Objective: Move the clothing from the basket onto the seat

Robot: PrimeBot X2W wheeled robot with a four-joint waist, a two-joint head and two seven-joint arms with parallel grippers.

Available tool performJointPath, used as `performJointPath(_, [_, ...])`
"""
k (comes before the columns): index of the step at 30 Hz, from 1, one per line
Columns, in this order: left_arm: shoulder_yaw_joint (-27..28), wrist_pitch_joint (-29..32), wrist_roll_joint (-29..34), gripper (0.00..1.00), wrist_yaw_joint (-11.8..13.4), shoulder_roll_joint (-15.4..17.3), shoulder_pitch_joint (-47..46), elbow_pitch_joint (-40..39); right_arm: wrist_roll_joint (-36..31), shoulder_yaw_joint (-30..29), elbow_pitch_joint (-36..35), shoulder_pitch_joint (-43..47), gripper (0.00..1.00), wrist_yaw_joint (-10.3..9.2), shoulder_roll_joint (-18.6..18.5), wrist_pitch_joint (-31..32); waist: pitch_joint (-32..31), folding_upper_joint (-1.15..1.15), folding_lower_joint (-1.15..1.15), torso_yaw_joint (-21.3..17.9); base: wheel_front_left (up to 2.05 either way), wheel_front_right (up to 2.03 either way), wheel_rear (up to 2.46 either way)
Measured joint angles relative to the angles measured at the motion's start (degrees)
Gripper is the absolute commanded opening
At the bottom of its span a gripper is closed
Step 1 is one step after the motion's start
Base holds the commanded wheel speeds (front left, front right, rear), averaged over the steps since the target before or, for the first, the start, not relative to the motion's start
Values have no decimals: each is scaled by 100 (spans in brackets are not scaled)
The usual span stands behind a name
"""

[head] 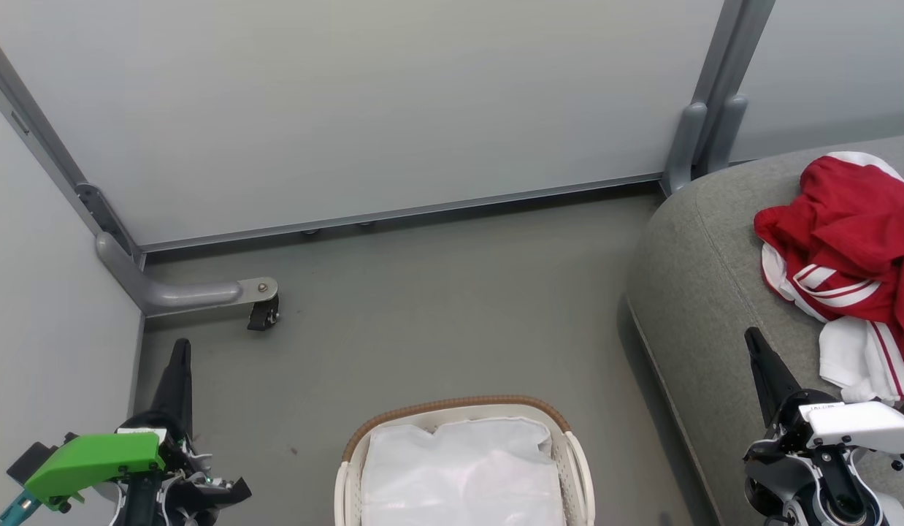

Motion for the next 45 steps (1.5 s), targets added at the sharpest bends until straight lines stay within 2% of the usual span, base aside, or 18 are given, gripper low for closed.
performJointPath(45, [1,0,0,0,0,0,0,0,-2,-12,0,-1,0,0,11,15,0,0,0,0,0,0,0])
